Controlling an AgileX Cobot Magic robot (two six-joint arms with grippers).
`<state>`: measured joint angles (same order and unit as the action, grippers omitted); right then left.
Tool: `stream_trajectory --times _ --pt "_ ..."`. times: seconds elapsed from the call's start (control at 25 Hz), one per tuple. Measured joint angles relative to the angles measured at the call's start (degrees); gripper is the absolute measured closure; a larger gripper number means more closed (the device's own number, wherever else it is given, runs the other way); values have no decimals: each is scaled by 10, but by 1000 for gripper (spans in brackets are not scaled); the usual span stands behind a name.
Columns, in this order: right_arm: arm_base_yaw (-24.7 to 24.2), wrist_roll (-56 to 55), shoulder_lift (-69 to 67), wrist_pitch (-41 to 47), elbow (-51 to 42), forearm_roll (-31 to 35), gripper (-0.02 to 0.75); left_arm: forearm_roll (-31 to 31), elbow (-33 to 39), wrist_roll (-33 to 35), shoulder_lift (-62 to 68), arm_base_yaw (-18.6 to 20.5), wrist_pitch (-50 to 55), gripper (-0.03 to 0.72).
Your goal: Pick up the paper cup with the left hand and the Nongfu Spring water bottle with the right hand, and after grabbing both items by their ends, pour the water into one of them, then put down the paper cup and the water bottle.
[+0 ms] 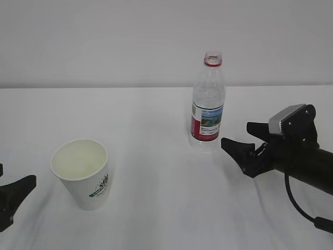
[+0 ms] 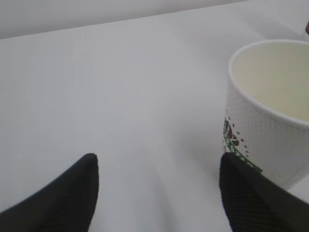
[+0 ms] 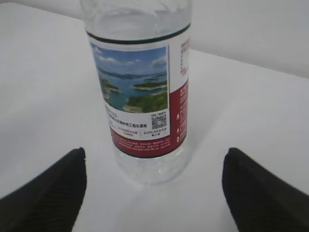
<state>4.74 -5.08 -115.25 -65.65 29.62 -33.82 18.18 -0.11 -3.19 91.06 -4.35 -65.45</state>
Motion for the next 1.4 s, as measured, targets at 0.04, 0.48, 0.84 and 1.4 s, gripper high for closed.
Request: stream_trajectory --times 0.04,0.48,0.84,1.4 --pt "0 -2 -4 0 6 -1 64 0 0 0 0 0 0 118" --pt "0 -26 -50 0 65 -21 65 1 0 0 0 0 0 118" --pt "0 -38 -54 0 96 -54 65 2 -1 0 0 0 0 118" --pt "37 -53 -90 0 157 -70 66 4 -1 0 0 0 0 118"
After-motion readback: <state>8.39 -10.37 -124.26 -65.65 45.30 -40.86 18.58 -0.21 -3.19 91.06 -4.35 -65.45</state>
